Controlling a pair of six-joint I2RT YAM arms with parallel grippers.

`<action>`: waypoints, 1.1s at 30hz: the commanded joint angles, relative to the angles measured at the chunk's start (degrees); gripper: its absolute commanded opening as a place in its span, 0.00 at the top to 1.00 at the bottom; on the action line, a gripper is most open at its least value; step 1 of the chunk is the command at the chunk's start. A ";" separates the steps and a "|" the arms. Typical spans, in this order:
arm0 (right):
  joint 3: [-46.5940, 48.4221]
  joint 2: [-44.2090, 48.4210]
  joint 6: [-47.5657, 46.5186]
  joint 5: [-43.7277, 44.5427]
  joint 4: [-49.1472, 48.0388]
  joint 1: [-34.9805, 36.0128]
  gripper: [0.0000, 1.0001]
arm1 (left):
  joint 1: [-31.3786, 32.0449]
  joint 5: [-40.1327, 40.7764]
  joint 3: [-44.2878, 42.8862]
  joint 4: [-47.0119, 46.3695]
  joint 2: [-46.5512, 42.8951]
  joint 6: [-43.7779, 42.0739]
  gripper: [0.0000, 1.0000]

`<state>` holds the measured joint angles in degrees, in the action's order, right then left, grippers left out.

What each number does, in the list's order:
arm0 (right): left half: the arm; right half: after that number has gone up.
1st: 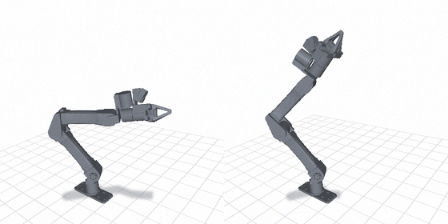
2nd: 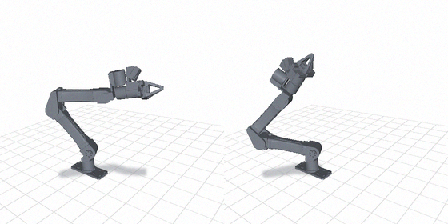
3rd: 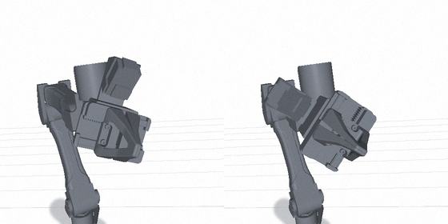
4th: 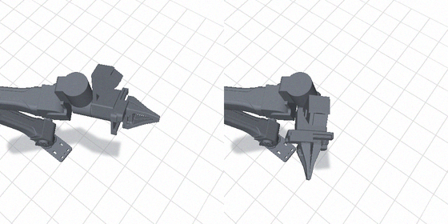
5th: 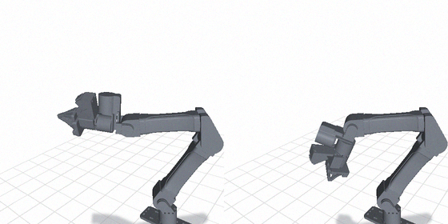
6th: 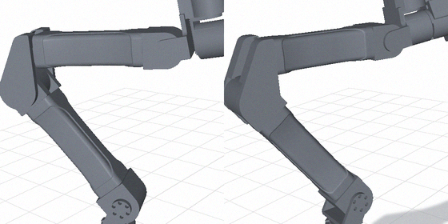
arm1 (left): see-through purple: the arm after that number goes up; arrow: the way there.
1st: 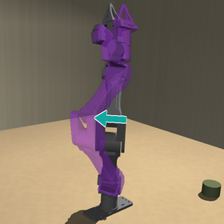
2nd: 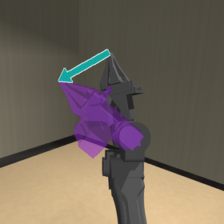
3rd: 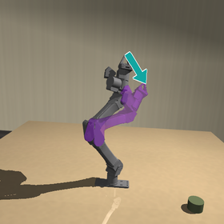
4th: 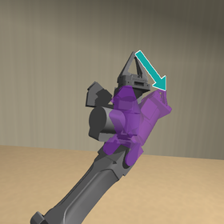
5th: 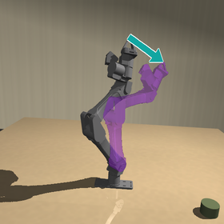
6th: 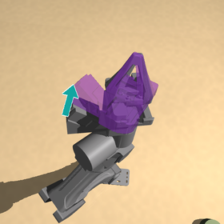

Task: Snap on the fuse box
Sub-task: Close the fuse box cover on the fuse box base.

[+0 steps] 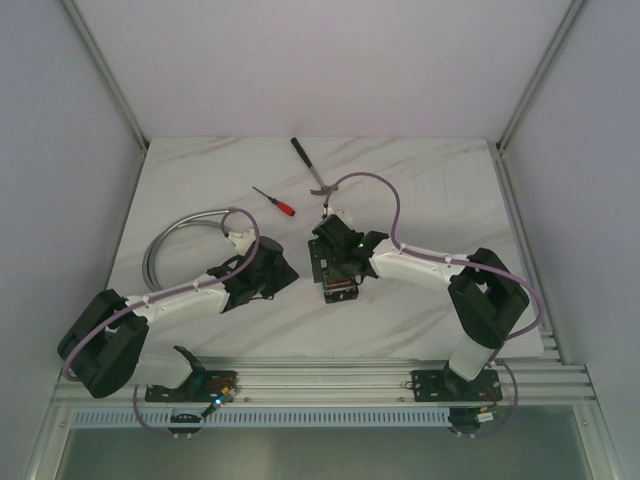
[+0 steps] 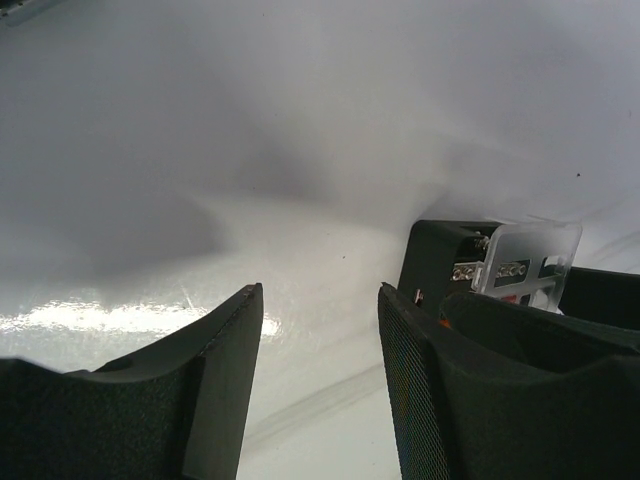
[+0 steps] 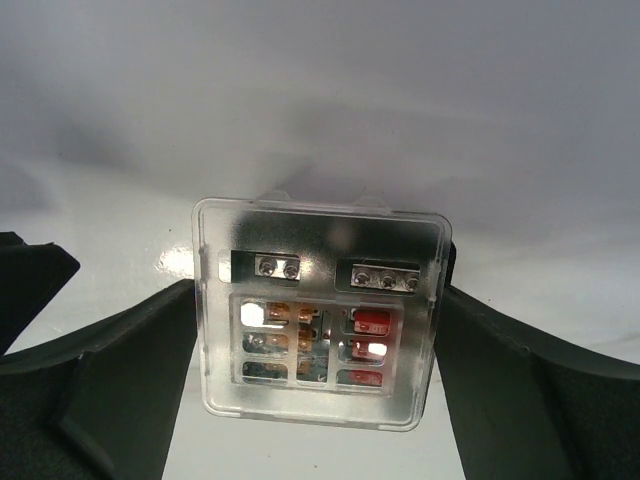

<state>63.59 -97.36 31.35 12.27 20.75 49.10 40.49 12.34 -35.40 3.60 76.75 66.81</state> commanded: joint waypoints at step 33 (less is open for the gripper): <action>-3.82 3.08 -2.09 0.98 0.86 0.38 0.00 | -0.32 -1.66 1.73 -1.81 -2.11 0.12 0.40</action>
<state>60.99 -95.29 29.95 13.54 21.52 49.12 40.49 11.68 -34.50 2.55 75.96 66.83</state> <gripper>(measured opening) 0.994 0.593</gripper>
